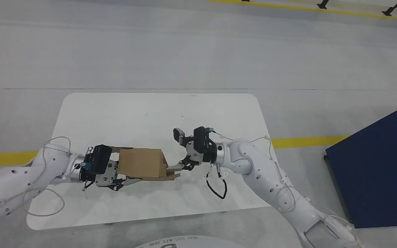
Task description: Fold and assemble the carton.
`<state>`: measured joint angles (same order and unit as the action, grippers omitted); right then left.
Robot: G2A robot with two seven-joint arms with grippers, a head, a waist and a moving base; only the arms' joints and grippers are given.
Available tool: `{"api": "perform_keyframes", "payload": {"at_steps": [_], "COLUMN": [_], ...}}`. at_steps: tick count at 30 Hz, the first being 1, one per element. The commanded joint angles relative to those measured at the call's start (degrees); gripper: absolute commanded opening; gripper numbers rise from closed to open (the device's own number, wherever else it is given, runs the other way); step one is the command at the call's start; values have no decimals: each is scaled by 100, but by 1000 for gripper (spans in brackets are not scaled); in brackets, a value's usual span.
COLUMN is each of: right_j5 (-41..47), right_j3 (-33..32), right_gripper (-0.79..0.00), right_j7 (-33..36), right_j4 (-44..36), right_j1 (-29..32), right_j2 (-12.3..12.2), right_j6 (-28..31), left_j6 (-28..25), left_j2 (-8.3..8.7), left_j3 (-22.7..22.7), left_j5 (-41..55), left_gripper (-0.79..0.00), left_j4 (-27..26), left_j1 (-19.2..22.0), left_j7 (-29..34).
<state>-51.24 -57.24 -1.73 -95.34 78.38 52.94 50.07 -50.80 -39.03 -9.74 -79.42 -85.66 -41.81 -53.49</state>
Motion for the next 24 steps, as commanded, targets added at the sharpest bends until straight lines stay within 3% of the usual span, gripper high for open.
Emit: {"api": "perform_keyframes", "payload": {"at_steps": [1, 14, 24], "right_j5": [-13, -157, -62], "right_j3": [-9, 60, 55], "right_gripper": [0, 0, 0], "right_j7": [9, 467, 641], "right_j4": [2, -52, 27], "right_j1": [6, -36, -136], "right_j2": [6, 60, 106], "right_j6": [-21, -213, -366], "left_j6": [-34, -387, -351], "left_j2": [-12, -200, -277], "left_j3": [0, -9, -114], "left_j5": [-15, -102, -73], "left_gripper": [-785, -785, -785], "left_j4": [2, 127, 282], "left_j1": [-9, -6, -60], "left_j7": [34, 388, 351]}}
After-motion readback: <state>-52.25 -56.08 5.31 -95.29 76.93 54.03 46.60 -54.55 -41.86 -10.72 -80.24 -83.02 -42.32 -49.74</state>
